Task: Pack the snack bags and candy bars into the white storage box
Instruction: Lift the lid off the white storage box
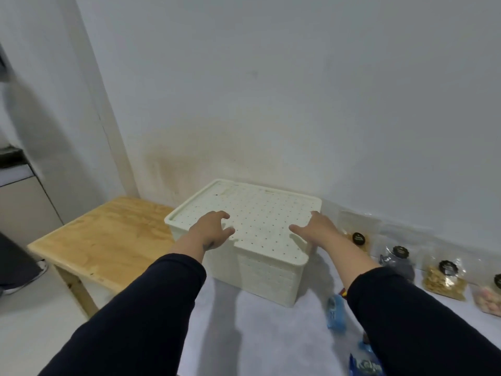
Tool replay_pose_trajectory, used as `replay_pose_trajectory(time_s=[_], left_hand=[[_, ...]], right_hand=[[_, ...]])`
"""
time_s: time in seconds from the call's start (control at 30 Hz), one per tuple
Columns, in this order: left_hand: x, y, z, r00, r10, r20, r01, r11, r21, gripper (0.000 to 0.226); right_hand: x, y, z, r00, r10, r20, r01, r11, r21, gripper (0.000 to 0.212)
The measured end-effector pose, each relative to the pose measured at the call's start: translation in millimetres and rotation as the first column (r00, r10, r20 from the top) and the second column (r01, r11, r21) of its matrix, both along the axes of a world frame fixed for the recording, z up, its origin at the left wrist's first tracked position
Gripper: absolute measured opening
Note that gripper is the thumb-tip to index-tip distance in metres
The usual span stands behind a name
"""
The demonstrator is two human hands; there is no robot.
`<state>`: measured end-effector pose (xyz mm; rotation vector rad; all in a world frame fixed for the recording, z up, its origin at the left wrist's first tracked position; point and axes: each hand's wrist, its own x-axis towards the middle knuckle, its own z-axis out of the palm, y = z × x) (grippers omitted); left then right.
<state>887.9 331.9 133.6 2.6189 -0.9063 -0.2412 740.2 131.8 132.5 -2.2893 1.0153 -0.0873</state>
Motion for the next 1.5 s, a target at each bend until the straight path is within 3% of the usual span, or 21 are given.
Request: replay_pose_trajectory(time_s=[0.1,0.33,0.53,0.73,1.1,1.27,1.5], left_hand=[[38.5,-1.9,3.7,1.0,0.015,-0.009,-0.014,0.999,0.041,0.055],[136.0,-13.6,-9.8,1.0,0.009,-0.008,-0.008,0.994,0.112,0.072],[202.5,-37.8,-28.0,1.0,-0.026,-0.013,0.028,0.977,0.213,0.092],[243.4,-61.4,-38.5,0.986,-0.168,-0.022,0.168,0.957,0.235,0.083],[257.4,-71.9,-36.9,0.976,-0.216,0.012,0.213,0.969,0.125,0.063],[251.8,-67.9,-14.2,0.989,-0.146,0.031,0.146,0.989,-0.004,0.065],[222.8,-34.0,26.1,0.988,-0.082,0.132,0.109,0.971,-0.214,0.092]], right_hand=[[35.9,-17.3,-3.6,0.995,-0.056,-0.081,0.052,0.997,-0.051,0.084],[74.7,-45.9,-22.5,0.961,-0.207,-0.182,0.178,0.971,-0.161,0.07],[84.6,-56.2,-30.2,0.95,-0.259,-0.172,0.235,0.96,-0.15,0.082],[77.3,-50.9,-38.8,0.926,-0.357,-0.122,0.338,0.929,-0.151,0.081],[100.3,-41.2,-21.3,0.84,-0.455,-0.295,0.376,0.881,-0.286,0.074],[102.8,-33.6,-0.2,0.825,-0.525,-0.209,0.471,0.843,-0.259,0.079],[81.2,1.9,45.3,0.851,-0.523,0.036,0.512,0.813,-0.278,0.078]])
